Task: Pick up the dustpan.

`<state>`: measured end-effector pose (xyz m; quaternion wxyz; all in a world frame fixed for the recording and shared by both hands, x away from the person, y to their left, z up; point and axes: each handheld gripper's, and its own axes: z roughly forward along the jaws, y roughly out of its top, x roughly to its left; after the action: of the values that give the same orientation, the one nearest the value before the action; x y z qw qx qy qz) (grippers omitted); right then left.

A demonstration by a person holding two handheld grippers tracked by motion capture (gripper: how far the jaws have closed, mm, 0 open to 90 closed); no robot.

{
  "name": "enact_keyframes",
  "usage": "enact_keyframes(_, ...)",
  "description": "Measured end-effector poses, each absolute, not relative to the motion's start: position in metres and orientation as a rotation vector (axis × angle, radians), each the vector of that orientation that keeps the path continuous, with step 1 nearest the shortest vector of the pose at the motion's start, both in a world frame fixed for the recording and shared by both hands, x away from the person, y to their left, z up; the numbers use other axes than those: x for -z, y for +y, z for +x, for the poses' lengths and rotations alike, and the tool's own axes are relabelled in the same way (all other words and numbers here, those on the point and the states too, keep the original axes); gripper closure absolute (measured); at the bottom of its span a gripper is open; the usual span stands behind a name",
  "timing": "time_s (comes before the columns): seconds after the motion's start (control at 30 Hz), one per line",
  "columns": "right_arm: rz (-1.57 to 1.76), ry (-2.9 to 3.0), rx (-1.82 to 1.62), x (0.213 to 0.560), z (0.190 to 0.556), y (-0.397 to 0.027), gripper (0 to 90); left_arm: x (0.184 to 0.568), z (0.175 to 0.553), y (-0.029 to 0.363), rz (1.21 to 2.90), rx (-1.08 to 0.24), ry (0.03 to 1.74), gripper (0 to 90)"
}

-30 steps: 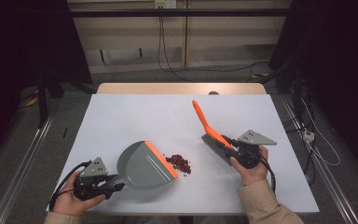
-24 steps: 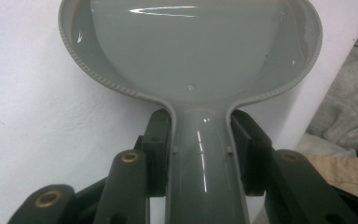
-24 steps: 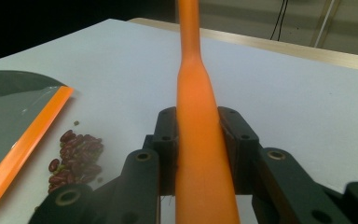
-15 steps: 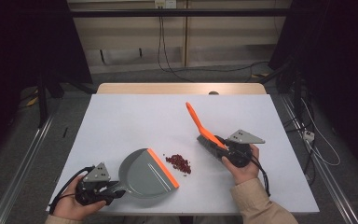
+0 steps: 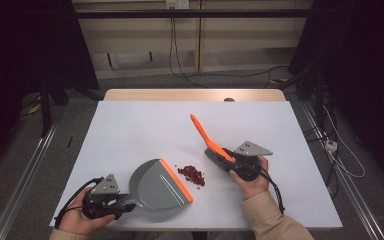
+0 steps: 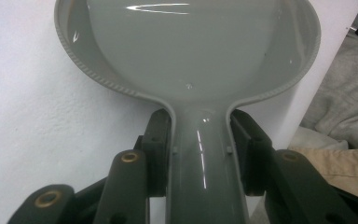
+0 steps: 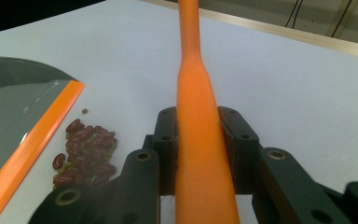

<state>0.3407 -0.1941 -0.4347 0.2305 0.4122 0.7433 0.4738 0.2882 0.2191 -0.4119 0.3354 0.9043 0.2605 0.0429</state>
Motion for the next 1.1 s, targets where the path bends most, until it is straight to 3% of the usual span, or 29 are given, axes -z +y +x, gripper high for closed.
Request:
enact_keyframes(0.53, 1.081, 2.031, -1.323, 0.441, 0.336, -0.156, 70.2, 0.413, 0.295, 0.209, 2.375, -0.092, 0.648, 62.8)
enact_keyframes(1.1, 1.099, 2.066, -1.226, 0.440, 0.325, -0.156, 70.5, 0.414, 0.296, 0.204, 2.377, -0.075, 0.643, 62.8)
